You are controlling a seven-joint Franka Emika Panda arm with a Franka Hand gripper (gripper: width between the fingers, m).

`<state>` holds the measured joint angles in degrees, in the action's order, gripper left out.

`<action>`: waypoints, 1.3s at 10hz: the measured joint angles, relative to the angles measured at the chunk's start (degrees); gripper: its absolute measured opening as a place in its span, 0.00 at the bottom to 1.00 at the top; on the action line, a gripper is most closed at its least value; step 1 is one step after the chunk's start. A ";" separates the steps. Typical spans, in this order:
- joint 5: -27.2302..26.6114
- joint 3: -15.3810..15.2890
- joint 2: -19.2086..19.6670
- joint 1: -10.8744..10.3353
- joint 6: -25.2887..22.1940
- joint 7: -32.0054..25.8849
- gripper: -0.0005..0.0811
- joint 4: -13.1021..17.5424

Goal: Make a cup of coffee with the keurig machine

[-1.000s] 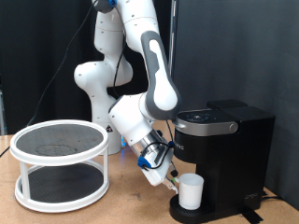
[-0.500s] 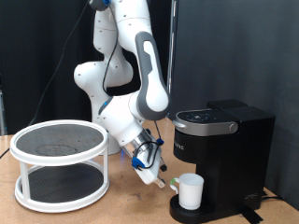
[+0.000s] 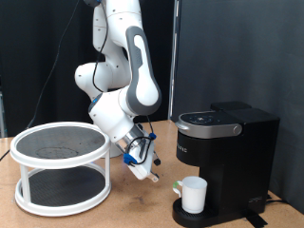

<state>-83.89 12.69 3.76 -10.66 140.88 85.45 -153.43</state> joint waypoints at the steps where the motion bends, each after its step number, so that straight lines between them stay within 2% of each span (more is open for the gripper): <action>1: 1.93 0.16 -1.23 0.14 -1.96 0.35 0.91 -0.24; 5: 5.39 0.94 -10.28 1.33 -8.29 2.03 0.91 -2.64; 9: 2.94 1.64 -19.36 1.92 -12.22 3.42 0.91 -3.66; 13: 2.72 1.98 -27.72 1.98 -14.27 9.89 0.91 -3.33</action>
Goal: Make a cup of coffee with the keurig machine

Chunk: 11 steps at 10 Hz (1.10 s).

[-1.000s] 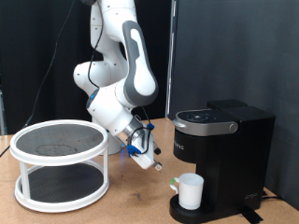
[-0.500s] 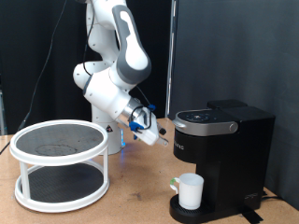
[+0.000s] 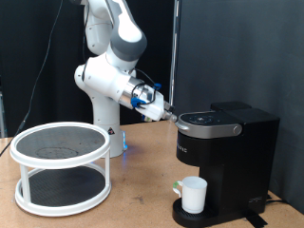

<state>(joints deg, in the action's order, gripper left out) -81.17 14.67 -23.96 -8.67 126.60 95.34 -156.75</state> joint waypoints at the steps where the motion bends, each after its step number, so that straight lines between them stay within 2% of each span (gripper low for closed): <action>1: 0.51 -0.04 -1.87 0.00 0.00 2.11 0.91 0.24; 5: 5.38 -0.53 -8.72 0.04 0.00 12.34 0.91 2.42; 8: 10.28 -1.22 -12.44 0.44 -0.25 20.37 0.91 4.35; 10: 8.97 -1.24 -12.39 0.32 0.28 18.37 0.91 4.34; 11: 8.29 -1.90 -12.34 0.18 2.35 16.52 0.91 4.96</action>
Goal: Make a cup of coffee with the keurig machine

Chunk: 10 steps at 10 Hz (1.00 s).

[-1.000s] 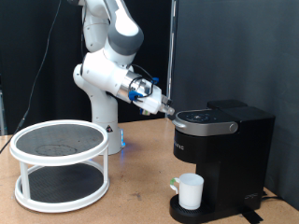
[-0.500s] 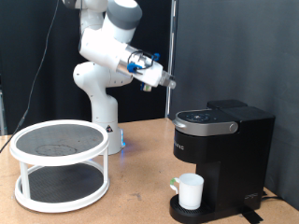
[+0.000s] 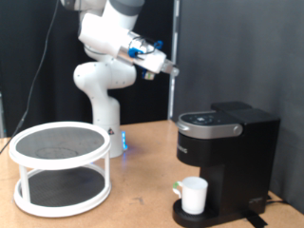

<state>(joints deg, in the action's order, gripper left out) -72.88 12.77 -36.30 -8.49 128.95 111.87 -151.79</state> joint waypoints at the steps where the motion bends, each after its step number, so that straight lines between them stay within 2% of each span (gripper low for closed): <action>1: 0.20 -1.73 0.23 -0.04 2.89 -0.67 0.91 1.25; 2: 4.17 -3.84 0.80 0.14 5.14 -0.05 0.91 2.81; 4: 18.53 -8.54 2.93 2.27 6.66 6.51 0.91 6.61; 6: 30.77 -11.55 5.95 4.18 3.75 12.66 0.91 11.52; 7: 36.29 -12.54 7.79 5.00 0.84 15.29 0.91 14.34; 9: 41.68 -13.11 12.74 5.69 -3.27 17.32 0.91 19.90; 10: 41.06 -13.11 12.52 5.67 -2.66 17.22 0.91 19.59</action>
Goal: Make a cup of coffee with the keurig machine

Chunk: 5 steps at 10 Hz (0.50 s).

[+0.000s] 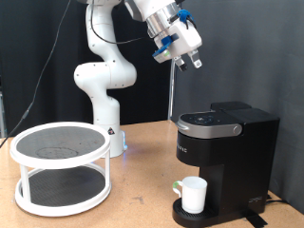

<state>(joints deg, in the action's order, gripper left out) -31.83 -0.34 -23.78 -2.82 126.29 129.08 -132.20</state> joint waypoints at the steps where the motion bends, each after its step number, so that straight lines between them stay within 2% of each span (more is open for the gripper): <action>1: 3.97 -0.75 -0.02 0.50 1.03 0.87 0.91 -0.09; 3: 20.06 -5.82 0.66 3.44 2.19 8.10 0.91 0.95; 4: 24.61 -7.66 1.77 4.17 0.62 10.90 0.91 2.66; 5: 25.38 -8.38 3.17 4.25 -0.16 11.88 0.91 4.72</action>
<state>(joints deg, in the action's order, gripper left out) -6.44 -8.72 -20.61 1.43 126.13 140.96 -127.48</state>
